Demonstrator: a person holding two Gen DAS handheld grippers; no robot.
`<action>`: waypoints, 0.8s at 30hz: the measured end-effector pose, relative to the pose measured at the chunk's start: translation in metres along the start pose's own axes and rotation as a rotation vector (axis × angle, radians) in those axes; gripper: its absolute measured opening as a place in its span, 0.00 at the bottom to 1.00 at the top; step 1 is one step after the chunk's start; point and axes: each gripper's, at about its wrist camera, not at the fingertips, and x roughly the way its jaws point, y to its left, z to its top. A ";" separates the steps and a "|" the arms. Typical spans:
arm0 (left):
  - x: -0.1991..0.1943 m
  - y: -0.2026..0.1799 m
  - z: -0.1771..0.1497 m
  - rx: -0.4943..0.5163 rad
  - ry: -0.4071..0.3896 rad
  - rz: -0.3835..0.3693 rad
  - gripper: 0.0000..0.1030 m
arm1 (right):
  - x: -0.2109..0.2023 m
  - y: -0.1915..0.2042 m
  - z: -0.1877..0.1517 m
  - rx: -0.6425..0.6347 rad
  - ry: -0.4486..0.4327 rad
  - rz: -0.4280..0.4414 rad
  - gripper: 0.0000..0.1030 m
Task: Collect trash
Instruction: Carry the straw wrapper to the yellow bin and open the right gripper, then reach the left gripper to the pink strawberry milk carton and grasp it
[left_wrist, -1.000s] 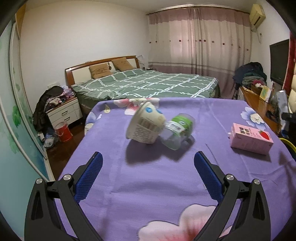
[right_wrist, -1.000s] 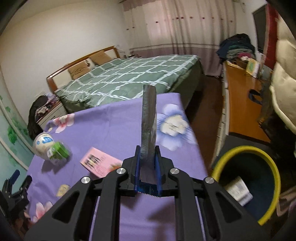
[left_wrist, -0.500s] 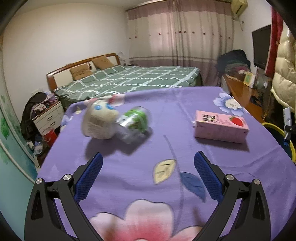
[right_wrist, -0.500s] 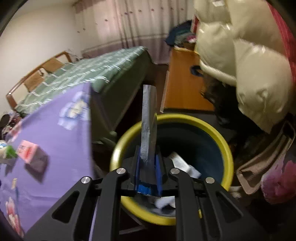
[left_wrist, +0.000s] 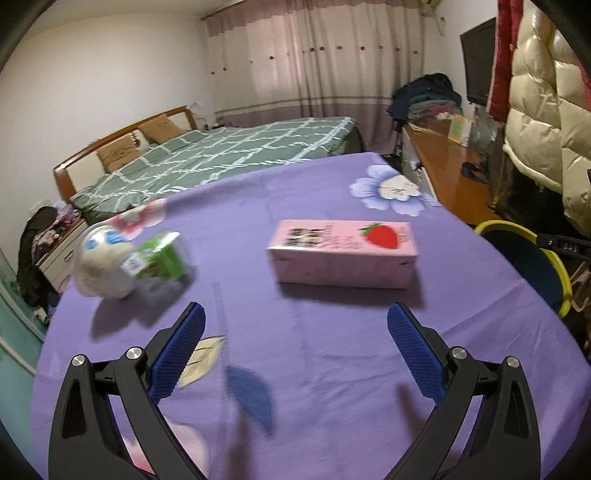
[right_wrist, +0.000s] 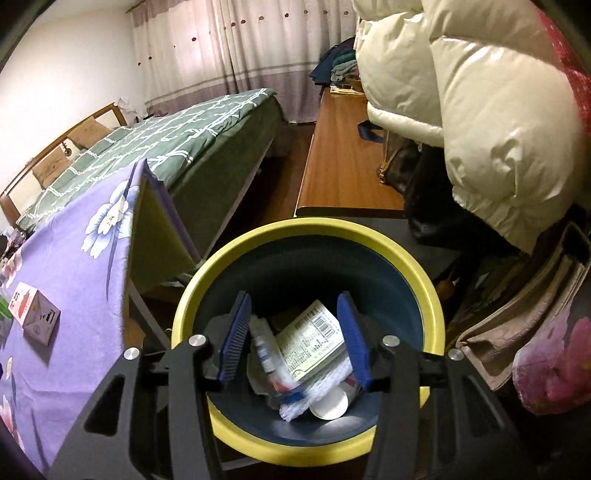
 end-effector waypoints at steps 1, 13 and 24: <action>0.003 -0.006 0.002 0.004 0.005 -0.007 0.95 | 0.001 -0.002 0.000 0.005 0.001 0.002 0.45; 0.046 -0.047 0.036 -0.023 0.060 -0.029 0.95 | 0.010 -0.015 -0.005 0.036 0.023 0.041 0.45; 0.046 0.022 0.027 -0.127 0.092 0.107 0.95 | 0.012 -0.020 -0.003 0.057 0.018 0.063 0.45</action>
